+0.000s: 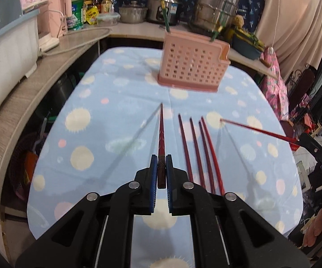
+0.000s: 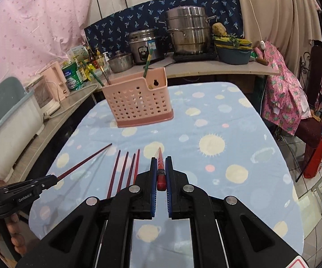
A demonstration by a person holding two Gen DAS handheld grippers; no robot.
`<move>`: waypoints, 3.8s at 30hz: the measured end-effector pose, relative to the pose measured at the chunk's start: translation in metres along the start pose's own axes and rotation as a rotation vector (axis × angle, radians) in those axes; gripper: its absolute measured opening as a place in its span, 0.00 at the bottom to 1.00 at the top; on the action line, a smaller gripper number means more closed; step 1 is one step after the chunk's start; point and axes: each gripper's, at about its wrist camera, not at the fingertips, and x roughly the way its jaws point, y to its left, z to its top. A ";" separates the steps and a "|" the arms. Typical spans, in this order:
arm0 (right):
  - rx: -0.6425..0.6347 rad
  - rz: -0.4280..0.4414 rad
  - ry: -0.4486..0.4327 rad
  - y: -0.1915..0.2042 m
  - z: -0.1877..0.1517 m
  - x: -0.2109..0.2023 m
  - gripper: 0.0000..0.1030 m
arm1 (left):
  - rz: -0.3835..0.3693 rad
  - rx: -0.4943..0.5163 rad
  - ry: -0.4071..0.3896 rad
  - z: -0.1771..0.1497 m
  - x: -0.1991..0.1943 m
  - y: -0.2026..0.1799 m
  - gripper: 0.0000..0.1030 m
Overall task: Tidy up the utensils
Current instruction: 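Lift both red chopsticks and drop them into the pink basket, opening both tools, then move both open tools back down to the remaining red chopsticks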
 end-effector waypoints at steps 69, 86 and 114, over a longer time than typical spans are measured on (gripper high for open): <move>0.113 0.132 -0.216 0.024 0.214 0.128 0.31 | 0.023 -0.068 -0.355 0.262 0.030 -0.028 0.28; 0.090 0.128 -0.151 0.020 0.131 0.066 0.32 | 0.044 -0.003 -0.291 0.182 0.006 -0.042 0.33; -0.071 0.041 0.200 0.030 -0.086 0.046 0.32 | 0.055 0.059 0.018 -0.021 0.038 -0.022 0.33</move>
